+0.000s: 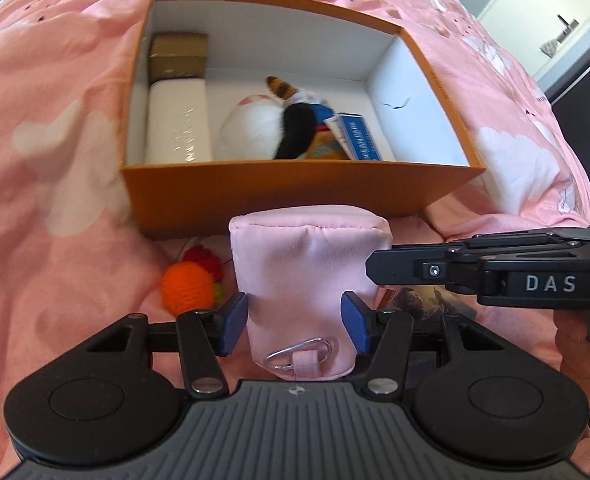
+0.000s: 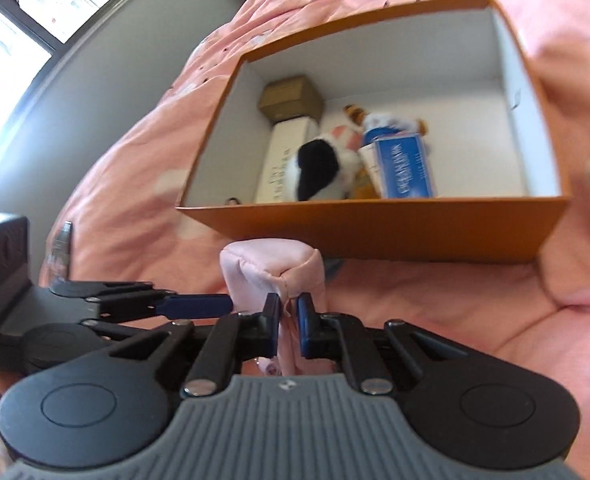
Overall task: Organize objects
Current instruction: 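Grasp the pink fabric pouch with the left tool while the right tool grasps the pink wallet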
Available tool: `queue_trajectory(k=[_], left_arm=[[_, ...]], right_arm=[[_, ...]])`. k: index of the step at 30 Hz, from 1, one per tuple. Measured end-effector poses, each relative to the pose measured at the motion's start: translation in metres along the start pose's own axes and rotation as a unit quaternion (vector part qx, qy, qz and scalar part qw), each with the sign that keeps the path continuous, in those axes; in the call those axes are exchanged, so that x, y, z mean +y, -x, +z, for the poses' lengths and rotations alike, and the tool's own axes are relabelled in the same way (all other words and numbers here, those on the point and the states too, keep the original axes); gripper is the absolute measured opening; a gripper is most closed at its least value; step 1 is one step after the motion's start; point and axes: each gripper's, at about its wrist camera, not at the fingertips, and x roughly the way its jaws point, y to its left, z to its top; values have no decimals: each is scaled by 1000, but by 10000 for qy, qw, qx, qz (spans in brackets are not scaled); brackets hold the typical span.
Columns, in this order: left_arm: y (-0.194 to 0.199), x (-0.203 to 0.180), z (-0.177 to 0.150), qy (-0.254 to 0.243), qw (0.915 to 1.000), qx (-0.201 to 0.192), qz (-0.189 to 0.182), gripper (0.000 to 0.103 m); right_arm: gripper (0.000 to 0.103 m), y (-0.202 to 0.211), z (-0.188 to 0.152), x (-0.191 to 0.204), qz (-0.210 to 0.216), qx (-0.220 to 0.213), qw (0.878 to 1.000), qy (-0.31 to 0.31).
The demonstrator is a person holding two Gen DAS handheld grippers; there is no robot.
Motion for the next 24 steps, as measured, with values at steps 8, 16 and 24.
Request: queue_trajectory(k=[8,16,24], left_arm=[[-18,21,0,380,9990,189,-117,61],[-36,21,7,241,9997,5,-1,61],[-57,22,13,262,9995,164,-4,52]], right_arm=[[10,-38,3,-7,-227,291,9993,-3],[12,-53,3,-17,-661,243,9975,21],[22,-25,6,-29,-762,24,9971,-44]])
